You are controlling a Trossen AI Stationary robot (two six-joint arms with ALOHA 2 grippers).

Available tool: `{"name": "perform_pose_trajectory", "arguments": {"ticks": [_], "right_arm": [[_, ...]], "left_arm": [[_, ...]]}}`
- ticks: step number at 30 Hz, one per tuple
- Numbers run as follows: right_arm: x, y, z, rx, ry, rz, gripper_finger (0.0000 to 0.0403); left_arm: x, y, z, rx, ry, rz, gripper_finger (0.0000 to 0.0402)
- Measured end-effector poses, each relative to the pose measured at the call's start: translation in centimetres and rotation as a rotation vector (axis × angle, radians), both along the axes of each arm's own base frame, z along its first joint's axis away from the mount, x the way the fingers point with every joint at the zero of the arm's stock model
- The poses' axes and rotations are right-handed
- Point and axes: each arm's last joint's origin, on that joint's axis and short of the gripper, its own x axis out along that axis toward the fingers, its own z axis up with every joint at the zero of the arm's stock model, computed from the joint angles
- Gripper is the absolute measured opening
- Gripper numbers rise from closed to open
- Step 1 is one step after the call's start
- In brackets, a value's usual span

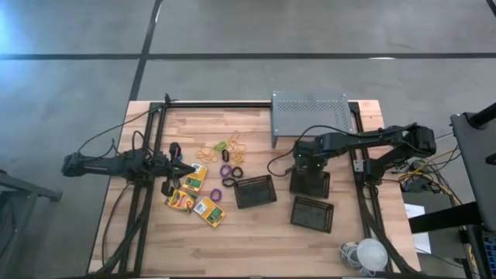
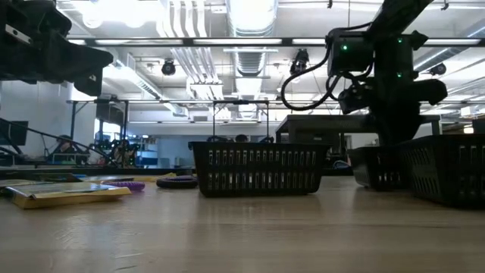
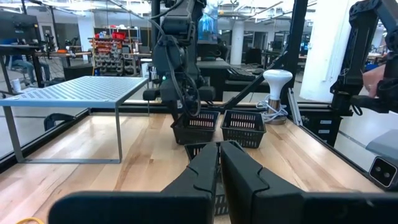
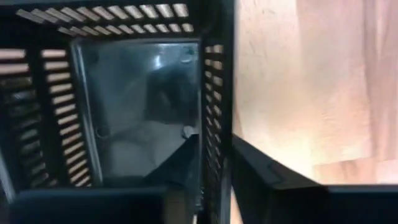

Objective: Pick & Place Office Desk Supplies
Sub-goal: Put the top right black basket on the shelf

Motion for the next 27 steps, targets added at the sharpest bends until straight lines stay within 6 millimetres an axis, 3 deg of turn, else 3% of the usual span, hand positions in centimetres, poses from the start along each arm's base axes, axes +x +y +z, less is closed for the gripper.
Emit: {"name": "perform_pose_trajectory", "arguments": {"ticks": [3,9,15,20,23,27], "right_arm": [[0.0,0.1,0.1,0.032,-0.003,-0.064,0.0019],[0.2,0.1,1.7,0.065,-0.069,-0.211,0.0014],[1.5,-0.6,6.8,0.061,-0.339,-0.271,0.0014],[2.0,-2.8,12.0,0.024,-0.532,-0.341,0.0013],[1.4,-4.8,14.6,-0.01,-0.58,-0.4,0.0013],[-1.0,-8.2,17.0,-0.07,-0.535,-0.519,0.0013]], "left_arm": [[0.0,0.0,0.0,0.0,0.0,0.0,0.0027],[0.0,0.0,0.0,0.0,0.0,0.0,0.0027],[0.0,0.0,0.0,0.0,-0.001,0.0,0.0027],[0.0,0.0,0.0,0.0,-0.001,0.0,0.0027],[0.0,0.0,0.0,0.0,0.0,0.0,0.0027],[0.0,0.0,0.0,0.0,0.0,0.0,0.0027]]}}
